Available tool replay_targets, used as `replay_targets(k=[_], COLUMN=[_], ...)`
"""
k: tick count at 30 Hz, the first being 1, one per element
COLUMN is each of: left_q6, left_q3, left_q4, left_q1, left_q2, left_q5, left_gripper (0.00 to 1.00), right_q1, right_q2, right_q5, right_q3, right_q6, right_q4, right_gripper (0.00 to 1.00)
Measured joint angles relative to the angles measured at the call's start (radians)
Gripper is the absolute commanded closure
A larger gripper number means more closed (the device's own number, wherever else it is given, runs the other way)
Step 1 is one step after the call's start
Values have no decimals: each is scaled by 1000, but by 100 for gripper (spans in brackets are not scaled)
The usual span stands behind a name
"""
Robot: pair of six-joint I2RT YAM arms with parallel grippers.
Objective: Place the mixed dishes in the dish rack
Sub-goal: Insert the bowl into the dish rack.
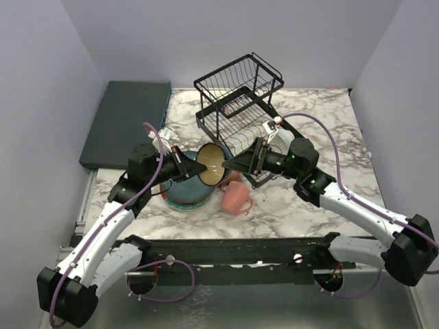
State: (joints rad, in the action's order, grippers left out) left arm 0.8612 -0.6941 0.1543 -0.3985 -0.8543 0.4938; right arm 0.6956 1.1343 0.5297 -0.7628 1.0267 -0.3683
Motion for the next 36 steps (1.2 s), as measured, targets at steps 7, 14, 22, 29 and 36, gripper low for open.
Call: replay_targets(k=[7, 14, 22, 29, 36], left_q6=[-29, -40, -39, -34, -32], left_q3=[0, 0, 0, -1, -3], left_q4=[30, 61, 69, 62, 56], left_q1=[1, 2, 2, -1, -10], left_q2=[9, 24, 29, 29, 26], left_q5=[-34, -42, -47, -46, -41], left_gripper=[100, 100, 96, 57, 44], right_q1=[31, 49, 51, 61, 84], right_q2=[32, 37, 36, 26, -23], right_q5=[-55, -84, -92, -97, -128], right_q3=[-22, -22, -21, -19, -36], right_q6=[-26, -38, -39, -33, -92], right_q4=[32, 49, 47, 42, 131], right_gripper=[7, 24, 40, 43, 45])
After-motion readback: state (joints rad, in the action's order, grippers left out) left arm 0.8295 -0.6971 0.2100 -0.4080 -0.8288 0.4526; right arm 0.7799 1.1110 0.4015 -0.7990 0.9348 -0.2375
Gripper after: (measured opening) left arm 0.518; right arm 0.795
